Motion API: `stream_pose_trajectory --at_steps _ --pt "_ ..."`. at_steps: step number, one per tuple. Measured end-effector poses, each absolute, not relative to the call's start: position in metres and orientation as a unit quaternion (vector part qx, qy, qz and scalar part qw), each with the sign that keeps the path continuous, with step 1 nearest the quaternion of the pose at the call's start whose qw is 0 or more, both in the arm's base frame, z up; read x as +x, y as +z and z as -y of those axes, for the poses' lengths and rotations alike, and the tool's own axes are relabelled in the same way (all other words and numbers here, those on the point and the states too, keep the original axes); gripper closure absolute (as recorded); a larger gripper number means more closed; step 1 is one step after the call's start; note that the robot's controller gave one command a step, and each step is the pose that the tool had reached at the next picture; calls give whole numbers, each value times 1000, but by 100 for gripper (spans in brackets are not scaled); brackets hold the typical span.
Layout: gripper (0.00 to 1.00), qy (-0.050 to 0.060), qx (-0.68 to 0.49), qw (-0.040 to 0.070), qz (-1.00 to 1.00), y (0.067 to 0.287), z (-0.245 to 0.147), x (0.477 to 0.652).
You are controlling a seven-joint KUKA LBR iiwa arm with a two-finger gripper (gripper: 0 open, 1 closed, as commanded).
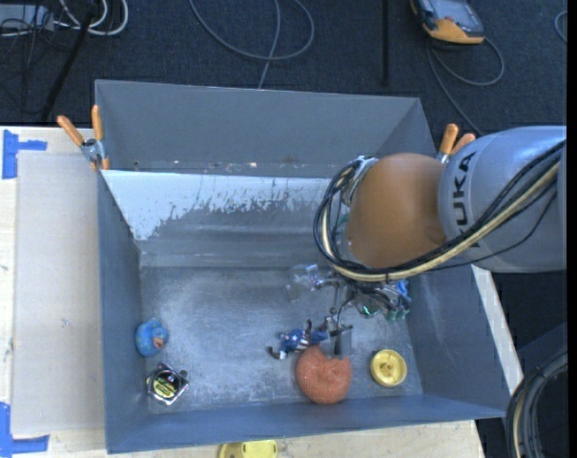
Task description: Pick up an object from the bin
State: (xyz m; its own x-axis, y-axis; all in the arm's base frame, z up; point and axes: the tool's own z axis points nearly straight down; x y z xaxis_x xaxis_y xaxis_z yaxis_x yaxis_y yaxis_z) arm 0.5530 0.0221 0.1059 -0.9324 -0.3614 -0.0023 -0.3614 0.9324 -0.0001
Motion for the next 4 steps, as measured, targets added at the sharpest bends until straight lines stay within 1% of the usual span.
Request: stream_pose_trajectory --at_steps 1,2,3,4 --pt "0 0 -143 2 -990 88 -21 521" --pt "100 0 -149 4 -989 74 -28 502" --pt "100 0 -149 4 -989 74 -28 502" --pt "100 0 -122 -2 -993 108 -43 502"
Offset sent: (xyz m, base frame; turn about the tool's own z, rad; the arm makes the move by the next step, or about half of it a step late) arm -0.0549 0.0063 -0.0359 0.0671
